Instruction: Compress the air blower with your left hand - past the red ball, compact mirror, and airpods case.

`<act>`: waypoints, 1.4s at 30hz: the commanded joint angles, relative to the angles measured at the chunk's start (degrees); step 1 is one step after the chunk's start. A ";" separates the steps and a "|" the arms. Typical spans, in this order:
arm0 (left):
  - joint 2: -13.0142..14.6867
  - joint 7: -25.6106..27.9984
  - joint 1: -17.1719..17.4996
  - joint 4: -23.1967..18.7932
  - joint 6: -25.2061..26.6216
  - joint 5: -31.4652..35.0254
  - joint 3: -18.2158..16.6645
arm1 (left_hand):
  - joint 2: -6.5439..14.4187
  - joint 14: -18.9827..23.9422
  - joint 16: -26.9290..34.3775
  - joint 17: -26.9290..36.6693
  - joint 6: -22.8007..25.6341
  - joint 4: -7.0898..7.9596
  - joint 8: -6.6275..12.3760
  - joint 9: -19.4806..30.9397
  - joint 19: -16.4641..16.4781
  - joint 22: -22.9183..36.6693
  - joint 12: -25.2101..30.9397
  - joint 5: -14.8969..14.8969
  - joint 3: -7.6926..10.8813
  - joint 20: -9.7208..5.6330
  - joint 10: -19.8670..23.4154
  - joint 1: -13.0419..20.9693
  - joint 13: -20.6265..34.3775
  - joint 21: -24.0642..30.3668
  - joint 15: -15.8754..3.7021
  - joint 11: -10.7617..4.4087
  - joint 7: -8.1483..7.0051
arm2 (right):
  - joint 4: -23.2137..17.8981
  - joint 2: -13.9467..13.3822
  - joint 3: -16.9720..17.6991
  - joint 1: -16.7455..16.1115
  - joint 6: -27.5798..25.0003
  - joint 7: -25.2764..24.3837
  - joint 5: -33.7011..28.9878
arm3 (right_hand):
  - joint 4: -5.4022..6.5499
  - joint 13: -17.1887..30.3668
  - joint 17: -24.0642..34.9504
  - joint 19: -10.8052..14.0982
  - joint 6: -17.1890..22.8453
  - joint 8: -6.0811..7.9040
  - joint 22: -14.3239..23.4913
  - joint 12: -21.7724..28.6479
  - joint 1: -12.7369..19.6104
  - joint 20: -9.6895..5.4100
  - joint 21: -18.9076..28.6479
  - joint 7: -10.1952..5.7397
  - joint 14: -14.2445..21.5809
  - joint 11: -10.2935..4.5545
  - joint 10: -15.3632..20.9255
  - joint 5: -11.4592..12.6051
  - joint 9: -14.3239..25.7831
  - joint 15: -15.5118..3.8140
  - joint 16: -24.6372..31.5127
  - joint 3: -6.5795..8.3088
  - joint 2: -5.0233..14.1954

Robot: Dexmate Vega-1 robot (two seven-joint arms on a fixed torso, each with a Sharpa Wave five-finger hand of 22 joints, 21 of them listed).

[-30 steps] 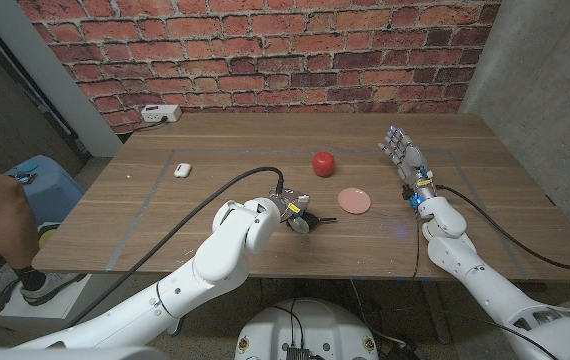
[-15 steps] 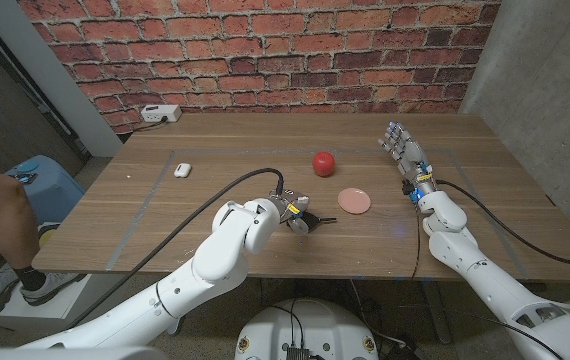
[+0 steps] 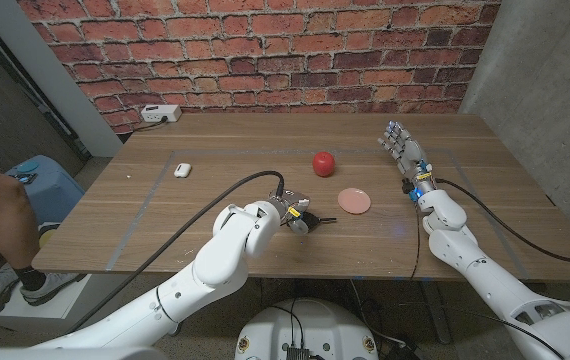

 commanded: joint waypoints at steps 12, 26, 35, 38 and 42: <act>-0.28 8.22 3.44 2.15 -1.05 6.71 0.37 | 0.44 3.79 1.17 0.53 3.37 -0.35 1.13 0.94 2.66 0.41 2.01 0.94 0.02 -0.06 3.18 3.50 1.06 1.07 -1.63 -1.32 -1.06 | 5.12 2.45 -0.29 1.94 1.85 2.88 1.15 | -0.57 0.28 0.16 -0.10 -0.02 0.05 0.20 0.18 -0.03 -2.87 0.25 0.11 -0.18 0.13 -0.28 -0.07 0.30 -1.42 0.25 0.11 0.41; -1.14 12.20 4.75 3.62 -2.26 8.35 -0.24 | 0.90 8.73 2.77 1.30 8.47 -0.16 2.85 2.38 6.15 0.50 5.11 1.47 -0.42 -0.17 8.26 6.45 2.38 2.27 -5.17 -3.69 -2.58 | 6.29 2.79 -0.08 2.13 2.07 3.42 1.49 | -0.70 0.28 0.18 -0.06 0.00 0.06 0.20 0.18 -0.09 -2.89 0.26 0.12 -0.22 0.09 -0.30 -0.07 0.30 -1.44 0.26 0.09 0.46; -1.60 11.80 4.45 4.20 -2.75 8.10 -0.51 | 0.81 8.84 2.70 1.44 8.98 0.03 2.98 2.76 6.80 0.50 5.46 1.55 -0.74 -0.09 8.49 6.70 2.70 2.47 -5.30 -4.15 -2.76 | 6.43 2.77 0.11 2.06 1.81 3.55 1.79 | -0.77 0.28 0.19 -0.07 -0.04 0.05 0.20 0.19 -0.14 -2.76 0.26 0.10 -0.23 0.10 -0.30 -0.08 0.31 -1.36 0.27 0.06 0.45; -1.70 12.28 4.44 4.33 -2.81 7.98 -0.55 | 0.84 9.01 2.71 1.48 9.04 0.08 2.98 2.88 6.91 0.49 5.59 1.61 -0.76 -0.08 8.62 6.77 2.79 2.49 -5.37 -4.28 -2.79 | 6.45 2.72 0.08 2.13 1.64 3.54 1.74 | -0.77 0.28 0.20 -0.04 -0.02 0.06 0.20 0.18 -0.18 -2.76 0.27 0.10 -0.23 0.10 -0.32 -0.08 0.31 -1.40 0.28 0.06 0.48; -1.85 12.21 4.29 4.22 -2.90 7.60 -0.66 | 0.75 9.11 2.62 1.50 9.18 0.17 2.99 3.06 7.08 0.48 5.70 1.69 -0.85 -0.08 8.59 6.79 2.94 2.52 -5.57 -4.42 -2.86 | 6.19 2.50 0.06 2.14 1.24 3.38 1.67 | -0.82 0.28 0.20 -0.07 -0.03 0.06 0.20 0.19 -0.19 -2.75 0.26 0.10 -0.23 0.22 -0.32 -0.08 0.31 -1.41 0.28 0.05 0.47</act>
